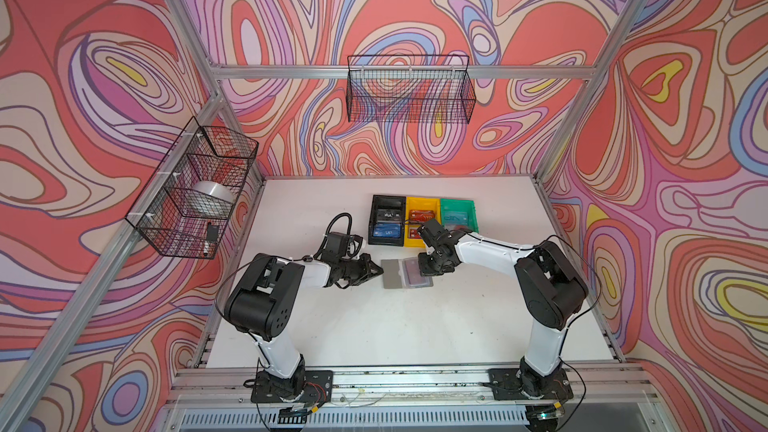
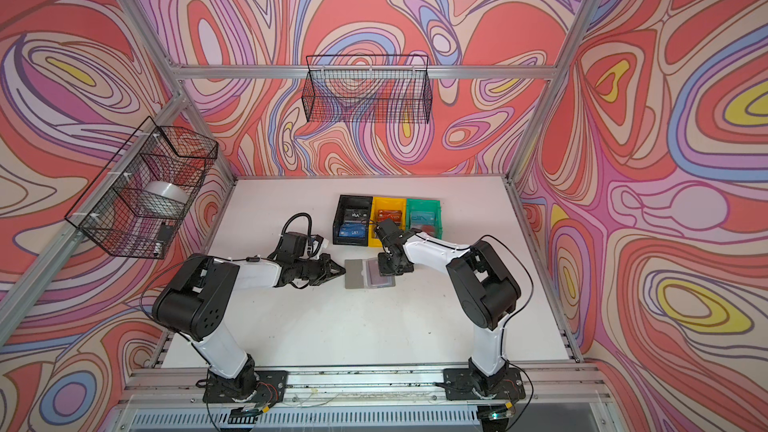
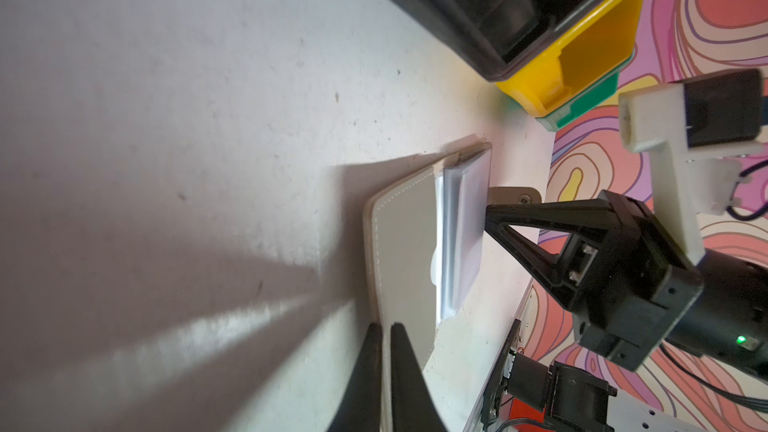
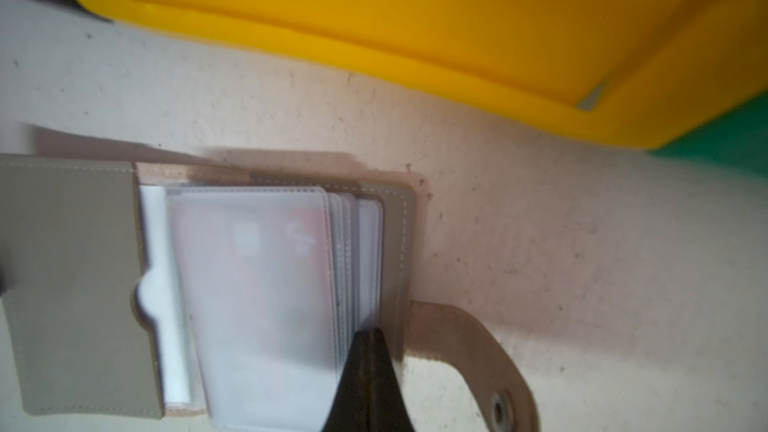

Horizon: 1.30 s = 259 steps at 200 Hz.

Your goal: Take the credit cards out of the card holder

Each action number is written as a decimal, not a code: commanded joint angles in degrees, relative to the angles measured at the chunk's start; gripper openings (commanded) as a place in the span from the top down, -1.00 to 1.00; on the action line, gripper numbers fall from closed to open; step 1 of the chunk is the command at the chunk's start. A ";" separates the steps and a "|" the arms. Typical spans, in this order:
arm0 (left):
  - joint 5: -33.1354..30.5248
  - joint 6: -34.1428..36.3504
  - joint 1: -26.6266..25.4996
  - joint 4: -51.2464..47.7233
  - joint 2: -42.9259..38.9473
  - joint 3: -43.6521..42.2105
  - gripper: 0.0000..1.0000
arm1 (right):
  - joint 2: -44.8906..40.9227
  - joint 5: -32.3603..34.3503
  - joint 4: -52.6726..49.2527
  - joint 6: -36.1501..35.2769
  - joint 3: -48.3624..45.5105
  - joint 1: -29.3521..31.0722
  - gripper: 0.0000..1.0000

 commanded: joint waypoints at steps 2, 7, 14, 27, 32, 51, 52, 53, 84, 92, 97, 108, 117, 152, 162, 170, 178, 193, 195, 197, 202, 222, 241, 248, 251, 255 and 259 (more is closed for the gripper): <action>-0.44 0.31 -0.35 1.11 1.12 0.92 0.79 | 1.06 -0.98 0.75 0.16 1.26 0.26 1.00; -0.37 0.31 -0.35 1.07 1.21 0.92 0.79 | 1.13 -1.20 0.71 0.11 1.33 0.31 1.00; -0.37 0.31 -0.37 1.25 1.30 0.93 0.79 | 1.20 -1.30 0.71 0.12 1.45 0.32 1.00; -0.29 0.31 -0.33 1.47 1.56 0.84 0.79 | 1.37 -1.52 0.70 0.11 1.66 0.35 1.00; -0.27 0.31 -0.33 1.51 1.63 0.84 0.79 | 1.33 -1.54 0.72 0.12 1.68 0.44 1.00; -0.31 0.15 -0.38 1.73 1.91 0.84 0.79 | 0.87 -0.82 0.53 0.20 1.84 0.44 1.00; -0.33 0.14 -0.37 1.73 1.92 0.84 0.79 | 0.85 -0.73 0.53 0.20 1.86 0.44 1.00; -0.30 0.14 -0.37 1.73 1.92 0.84 0.79 | 0.81 -0.72 0.48 0.15 1.91 0.44 1.00; -0.27 0.13 -0.38 1.82 2.27 0.92 0.79 | 0.68 0.84 -0.97 -0.68 3.23 0.52 1.00; -0.31 0.13 -0.44 1.82 2.35 1.00 0.79 | 0.91 0.90 -1.30 -0.92 3.49 0.47 1.00; -0.31 0.13 -0.46 1.82 2.36 0.95 0.79 | 1.04 1.02 -1.43 -1.11 3.62 0.45 1.00; -0.44 0.11 -0.39 1.73 2.42 0.92 0.79 | 1.43 1.08 -1.71 -1.38 3.95 0.50 1.00; -0.44 0.13 -0.45 1.73 2.45 0.92 0.79 | 1.79 0.97 -1.77 -1.63 4.15 0.45 1.00; -0.44 0.20 -0.41 1.48 2.45 1.10 0.79 | 2.56 1.15 -1.79 -1.83 4.42 0.46 1.00; -0.48 0.27 -0.43 1.30 2.36 1.19 0.79 | 2.72 1.31 -1.80 -1.97 4.37 0.46 1.00; -0.49 0.31 -0.40 1.12 2.36 1.27 0.79 | 2.74 1.54 -1.93 -2.04 4.33 0.45 1.00; -0.54 0.39 -0.38 1.03 2.36 1.36 0.79 | 2.78 1.79 -1.97 -2.10 4.42 0.45 1.00; -0.57 0.40 -0.41 0.94 2.45 1.41 0.79 | 3.01 2.24 -2.19 -2.29 4.48 0.45 1.00; -0.60 0.40 -0.45 0.94 2.45 1.48 0.79 | 2.97 2.39 -2.24 -2.29 4.55 0.44 1.00; -0.57 0.40 -0.39 0.94 2.45 1.48 0.79 | 2.96 2.47 -2.27 -2.34 4.56 0.46 1.00; -0.55 0.40 -0.38 0.86 2.45 1.45 0.80 | 3.00 2.46 -2.25 -2.35 4.55 0.45 1.00; -0.61 0.41 -0.39 0.77 2.54 1.56 0.80 | 3.44 2.29 -2.28 -2.57 4.91 0.45 1.00; -0.44 0.40 -0.42 0.77 2.62 1.63 0.79 | 4.23 1.85 -2.38 -2.83 5.55 0.46 1.00; -0.40 0.40 -0.37 0.72 2.62 1.63 0.80 | 4.47 1.25 -2.22 -2.92 5.71 0.50 1.00; -0.43 0.47 -0.44 0.68 2.62 1.63 0.79 | 4.54 1.03 -2.07 -3.03 5.66 0.45 1.00; -0.44 0.46 -0.38 0.68 2.62 1.63 0.79 | 4.64 0.63 -1.96 -3.01 5.71 0.44 1.00; -0.44 0.48 -0.38 0.71 2.62 1.63 0.80 | 4.79 0.43 -1.81 -2.96 5.69 0.52 1.00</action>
